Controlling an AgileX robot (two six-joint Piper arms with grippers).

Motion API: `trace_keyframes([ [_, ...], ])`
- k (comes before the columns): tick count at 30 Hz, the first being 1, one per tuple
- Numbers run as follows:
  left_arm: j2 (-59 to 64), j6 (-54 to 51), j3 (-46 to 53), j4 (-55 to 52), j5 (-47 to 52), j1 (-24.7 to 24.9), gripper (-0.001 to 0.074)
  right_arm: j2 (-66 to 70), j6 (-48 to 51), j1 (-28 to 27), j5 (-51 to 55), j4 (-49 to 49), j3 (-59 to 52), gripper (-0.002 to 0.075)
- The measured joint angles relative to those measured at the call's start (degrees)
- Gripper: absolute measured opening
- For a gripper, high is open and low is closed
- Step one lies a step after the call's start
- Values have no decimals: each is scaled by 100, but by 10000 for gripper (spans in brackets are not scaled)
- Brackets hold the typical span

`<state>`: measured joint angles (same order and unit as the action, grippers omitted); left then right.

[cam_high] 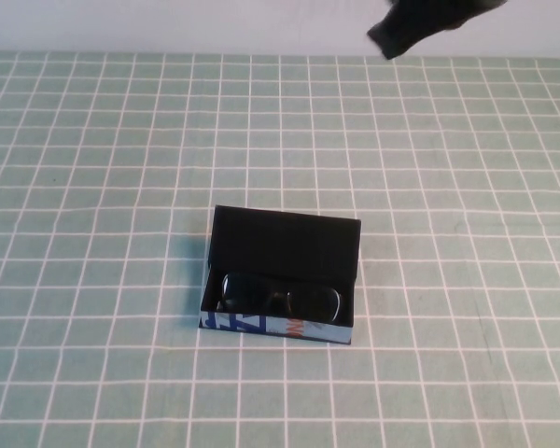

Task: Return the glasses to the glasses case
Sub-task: Close the glasses case

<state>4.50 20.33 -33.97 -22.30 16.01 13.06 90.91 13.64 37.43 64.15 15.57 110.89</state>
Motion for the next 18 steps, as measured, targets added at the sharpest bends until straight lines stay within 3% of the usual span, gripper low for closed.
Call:
trace_keyframes([
  [4,1029,-978,-1190,205,2238,0,1,0,-411,-39,10,590,0,-11],
  [9,2576,-3396,-2105,1115,4577,0,1,0,-470,-440,-9,-66,-13,-11],
  [12,3286,-3983,-2222,1676,4866,0,1,-3,-480,-891,-179,-717,-208,-11],
  [18,4084,-4561,-2110,3790,3967,0,1,-26,-149,-1837,-835,-2033,-1265,-11],
])
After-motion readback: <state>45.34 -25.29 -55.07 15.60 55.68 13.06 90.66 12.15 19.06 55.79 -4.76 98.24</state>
